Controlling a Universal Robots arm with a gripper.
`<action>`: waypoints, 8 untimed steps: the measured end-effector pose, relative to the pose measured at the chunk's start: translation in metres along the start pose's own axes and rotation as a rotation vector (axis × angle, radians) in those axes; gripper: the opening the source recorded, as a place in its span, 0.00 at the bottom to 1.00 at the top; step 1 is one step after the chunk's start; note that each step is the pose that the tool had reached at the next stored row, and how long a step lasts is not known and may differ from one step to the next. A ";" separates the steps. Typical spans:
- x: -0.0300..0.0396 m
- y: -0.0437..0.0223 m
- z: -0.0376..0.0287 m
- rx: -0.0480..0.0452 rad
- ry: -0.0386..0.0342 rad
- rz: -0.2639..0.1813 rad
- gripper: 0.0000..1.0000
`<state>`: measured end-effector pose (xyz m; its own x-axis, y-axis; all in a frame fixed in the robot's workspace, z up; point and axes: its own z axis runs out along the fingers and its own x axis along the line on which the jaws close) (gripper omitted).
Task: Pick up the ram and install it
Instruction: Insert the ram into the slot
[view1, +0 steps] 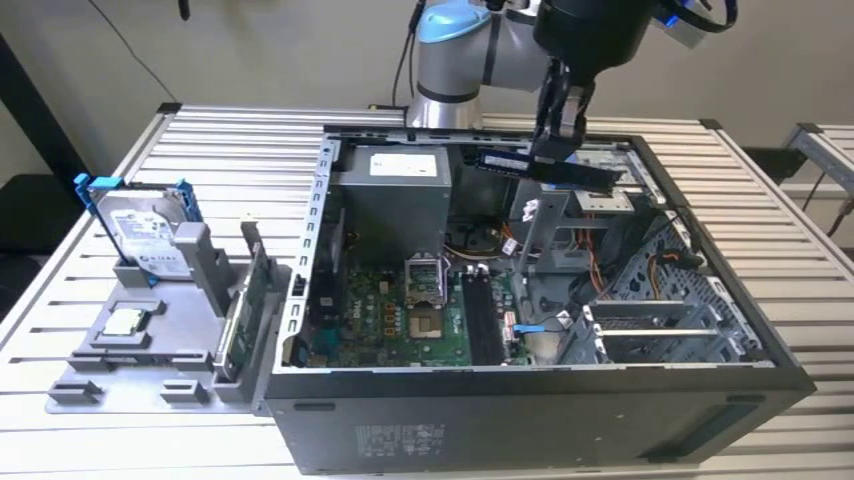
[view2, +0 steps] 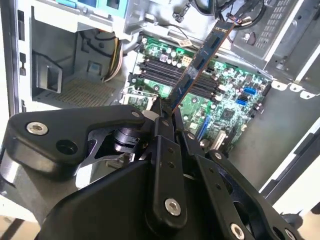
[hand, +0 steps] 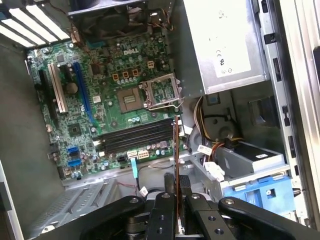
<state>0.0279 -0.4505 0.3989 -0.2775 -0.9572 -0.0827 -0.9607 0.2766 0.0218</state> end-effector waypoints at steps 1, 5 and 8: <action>0.0000 0.0000 0.0000 0.0009 -0.0002 0.010 0.15; 0.0000 -0.0001 0.0001 0.0027 -0.0009 0.019 0.15; 0.0000 -0.0001 0.0000 0.0031 -0.0010 0.019 0.15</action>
<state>0.0280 -0.4505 0.3989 -0.2958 -0.9516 -0.0834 -0.9552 0.2951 0.0203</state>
